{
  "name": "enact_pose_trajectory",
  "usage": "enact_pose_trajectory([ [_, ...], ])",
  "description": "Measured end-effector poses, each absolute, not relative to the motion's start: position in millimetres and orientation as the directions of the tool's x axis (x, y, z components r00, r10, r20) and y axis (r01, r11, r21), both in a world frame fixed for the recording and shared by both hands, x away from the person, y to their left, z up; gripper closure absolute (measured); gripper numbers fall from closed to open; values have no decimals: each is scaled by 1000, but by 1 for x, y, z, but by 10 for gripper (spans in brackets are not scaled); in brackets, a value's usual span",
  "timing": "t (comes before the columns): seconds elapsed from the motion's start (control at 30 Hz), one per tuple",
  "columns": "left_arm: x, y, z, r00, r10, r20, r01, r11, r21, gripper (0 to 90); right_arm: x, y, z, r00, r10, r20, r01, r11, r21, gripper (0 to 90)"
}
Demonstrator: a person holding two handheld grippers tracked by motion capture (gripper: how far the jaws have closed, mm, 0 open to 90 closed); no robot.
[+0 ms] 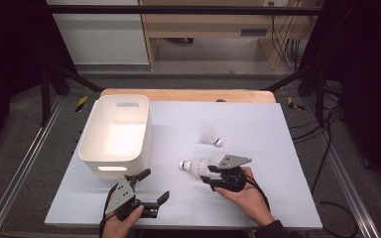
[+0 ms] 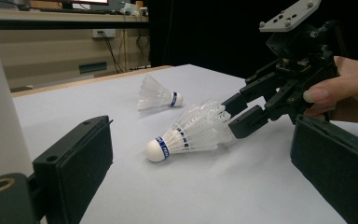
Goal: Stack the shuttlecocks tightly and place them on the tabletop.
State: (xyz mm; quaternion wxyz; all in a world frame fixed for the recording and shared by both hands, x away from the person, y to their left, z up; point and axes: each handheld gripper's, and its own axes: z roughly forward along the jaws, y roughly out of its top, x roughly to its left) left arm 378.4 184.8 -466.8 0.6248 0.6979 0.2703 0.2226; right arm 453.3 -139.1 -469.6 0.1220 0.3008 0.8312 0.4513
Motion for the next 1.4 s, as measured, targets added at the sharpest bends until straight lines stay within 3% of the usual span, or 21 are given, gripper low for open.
enact_pose_trajectory([
  [0.3, 378, 186, -467, 751, 659, -28, 96, -69, 993, 52, 452, -152, -457, -763, 645, 41, 367, 380, 849, 318],
  [0.53, 377, 185, -467, 754, 656, -28, 93, -64, 994, 47, 471, -156, -441, -735, 678, 13, 383, 400, 833, 203],
  [0.97, 377, 186, -467, 756, 654, -31, 93, -60, 994, 45, 511, -138, -409, -735, 674, -78, 366, 491, 790, 133],
  [1.4, 378, 187, -467, 756, 654, -33, 93, -58, 994, 45, 556, -107, -396, -767, 616, -180, 317, 608, 728, 131],
])
